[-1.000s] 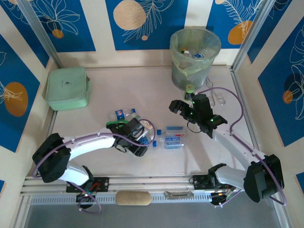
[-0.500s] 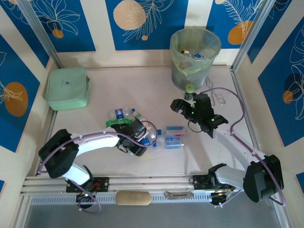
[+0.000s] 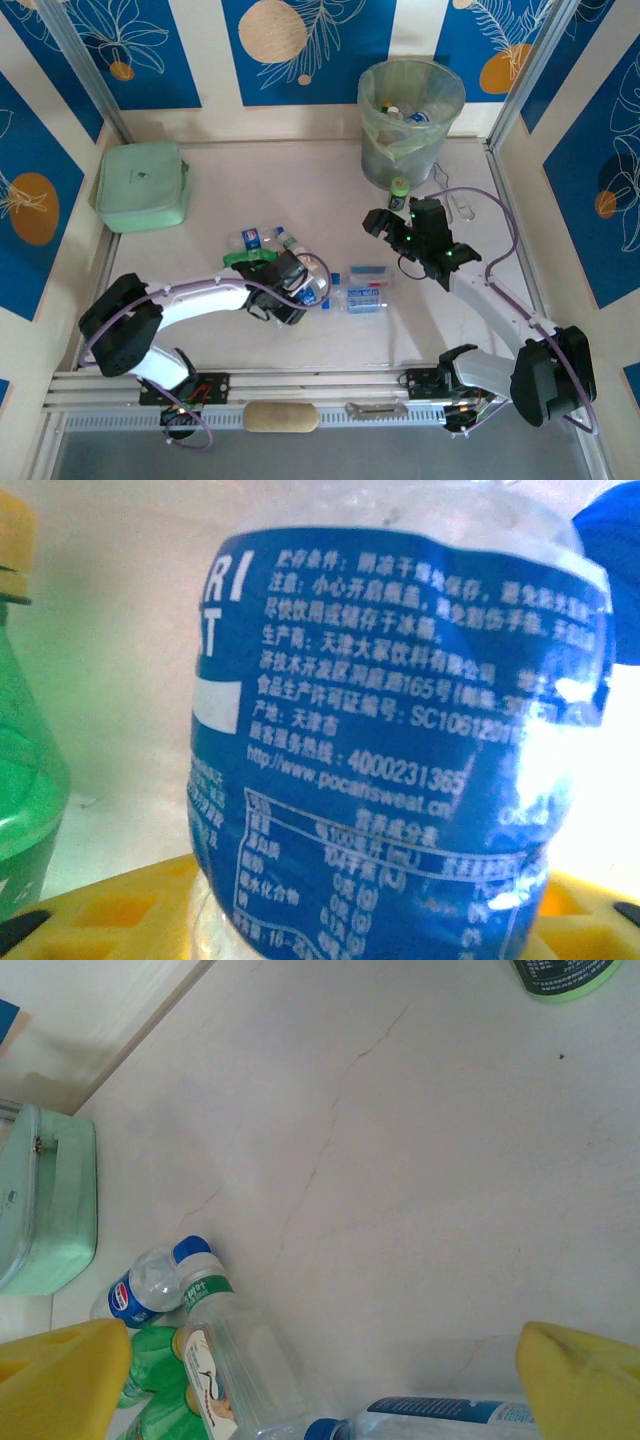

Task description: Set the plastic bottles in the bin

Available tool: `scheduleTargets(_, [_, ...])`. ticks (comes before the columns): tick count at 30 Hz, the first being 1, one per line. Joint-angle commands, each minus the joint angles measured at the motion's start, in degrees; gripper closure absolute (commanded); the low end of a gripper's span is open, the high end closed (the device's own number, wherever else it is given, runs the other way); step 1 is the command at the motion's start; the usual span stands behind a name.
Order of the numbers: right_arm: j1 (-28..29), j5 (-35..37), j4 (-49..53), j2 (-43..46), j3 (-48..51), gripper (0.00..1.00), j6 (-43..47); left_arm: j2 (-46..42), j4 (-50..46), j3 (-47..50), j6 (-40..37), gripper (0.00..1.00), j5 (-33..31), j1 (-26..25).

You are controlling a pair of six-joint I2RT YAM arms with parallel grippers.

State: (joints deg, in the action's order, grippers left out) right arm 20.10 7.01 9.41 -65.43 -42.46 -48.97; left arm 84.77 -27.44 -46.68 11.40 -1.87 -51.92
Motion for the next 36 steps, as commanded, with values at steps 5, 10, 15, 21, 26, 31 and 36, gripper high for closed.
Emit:
scheduleTargets(5, [-0.2, -8.0, -6.4, 0.3, 0.8, 0.01, 0.4, -8.8, -1.7, -0.5, -1.1, 0.57, -0.9, -0.4])
scheduleTargets(10, [1.0, -14.6, -11.9, -1.0, 0.1, 0.01, 0.9, -13.8, 2.2, -1.8, 1.5, 0.57, -2.3, 0.2])
scheduleTargets(15, [3.8, -17.3, -16.2, -1.2, -1.0, 0.01, 1.9, -14.3, 12.7, -1.6, 7.7, 0.59, -3.0, 2.3])
scheduleTargets(21, [6.9, -16.6, -16.5, -1.2, -1.9, 0.01, 3.8, -9.8, 27.9, -2.2, 15.3, 0.61, -3.6, 4.3])
scheduleTargets(26, [8.8, -16.6, -17.3, -0.6, -0.9, 0.01, 3.4, -7.0, 33.6, -4.2, 15.6, 0.62, -1.0, 4.7])
scheduleTargets(31, [10.0, -16.0, -17.8, -1.5, -0.9, 0.01, 3.3, -5.4, 39.5, -4.6, 15.4, 0.61, 5.8, 4.7])
scheduleTargets(36, [10.5, -16.6, -18.5, -2.8, -1.6, 0.01, 3.3, -4.9, 43.1, -4.0, 16.0, 0.6, 10.7, 4.7])
